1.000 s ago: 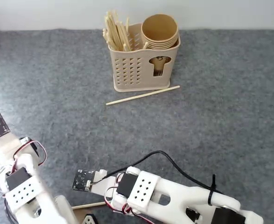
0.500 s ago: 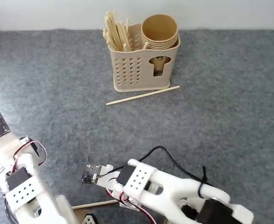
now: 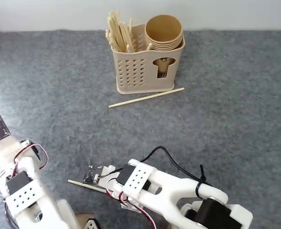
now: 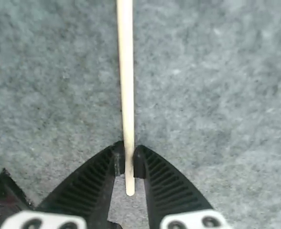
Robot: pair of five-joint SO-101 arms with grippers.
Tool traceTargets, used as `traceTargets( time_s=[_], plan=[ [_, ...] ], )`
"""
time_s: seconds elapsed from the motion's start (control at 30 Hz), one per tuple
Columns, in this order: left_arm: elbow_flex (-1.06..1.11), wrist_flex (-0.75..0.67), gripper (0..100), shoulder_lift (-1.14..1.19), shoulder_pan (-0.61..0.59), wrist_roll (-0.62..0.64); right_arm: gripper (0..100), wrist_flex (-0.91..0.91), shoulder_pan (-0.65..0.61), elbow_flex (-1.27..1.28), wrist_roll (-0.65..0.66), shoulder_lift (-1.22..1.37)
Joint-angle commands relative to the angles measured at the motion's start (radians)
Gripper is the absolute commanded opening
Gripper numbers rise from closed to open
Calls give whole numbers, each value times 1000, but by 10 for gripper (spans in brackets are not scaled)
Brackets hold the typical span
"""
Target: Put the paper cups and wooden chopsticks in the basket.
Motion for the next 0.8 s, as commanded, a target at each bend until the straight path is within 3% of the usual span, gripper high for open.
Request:
traceTargets(
  time_s=[0.0,0.2,0.37,0.53,0.77],
  plan=[
    [-47,-23,95,-12,-2,3,9,-10,21,-25,9,4],
    [-47,-23,95,-12,-2,3,9,24,177,-28,12,-5],
    [-47,-23,95,-12,-2,3,9,124,325,-28,110,-7],
    [-47,-23,95,-12,-2,3,9,156,501,-26,126,-44],
    [-45,-23,95,-12,14,2,9,205,727,-21,311,-156]
  ],
)
